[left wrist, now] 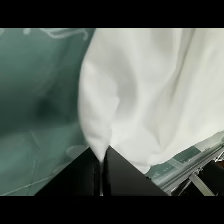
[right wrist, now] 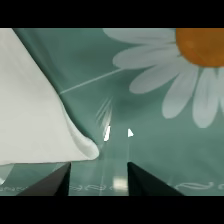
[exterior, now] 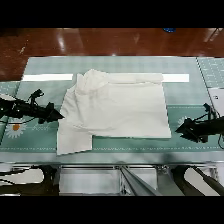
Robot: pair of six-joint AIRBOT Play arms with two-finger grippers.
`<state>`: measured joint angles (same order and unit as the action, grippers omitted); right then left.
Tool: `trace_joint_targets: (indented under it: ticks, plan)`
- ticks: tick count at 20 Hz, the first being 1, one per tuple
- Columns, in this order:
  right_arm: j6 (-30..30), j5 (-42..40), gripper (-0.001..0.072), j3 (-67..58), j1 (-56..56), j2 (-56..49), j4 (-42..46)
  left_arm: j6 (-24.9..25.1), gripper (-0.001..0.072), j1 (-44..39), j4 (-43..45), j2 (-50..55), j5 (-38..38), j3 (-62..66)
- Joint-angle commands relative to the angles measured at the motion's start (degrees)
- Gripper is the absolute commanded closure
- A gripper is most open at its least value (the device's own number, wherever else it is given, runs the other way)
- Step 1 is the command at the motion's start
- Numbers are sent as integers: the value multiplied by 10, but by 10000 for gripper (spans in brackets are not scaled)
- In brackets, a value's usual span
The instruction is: Fold the shirts.
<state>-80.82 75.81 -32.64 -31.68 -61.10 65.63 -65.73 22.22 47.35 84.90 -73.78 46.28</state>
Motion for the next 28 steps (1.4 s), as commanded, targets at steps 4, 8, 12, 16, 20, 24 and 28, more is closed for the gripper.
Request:
trace_joint_targets:
  ticks: [4, 8, 12, 16, 20, 24, 28]
  plan:
    - [23, -40, 296, 31, 0, -63, -72, -3, 683, 0, 0, 0, -2, 1]
    - [35, -47, 296, 31, 28, -91, -102, -3, 683, 0, 0, 0, 4, 1]
    - [58, -92, 568, 13, 115, -98, -166, -3, 683, -1, -2, 0, 1, 1]
    - [101, -22, 690, -114, 145, -90, -232, 2, 683, 0, -64, -21, -31, 47]
    - [69, -11, 690, -362, 150, -45, -228, 6, 683, 0, -256, -107, -9, 189]
    - [30, -30, 690, -638, 150, -19, -177, 6, 683, 0, -291, -205, 121, 391]
    - [2, -33, 690, -811, 150, 30, -107, -41, 684, 0, -160, -294, 191, 540]
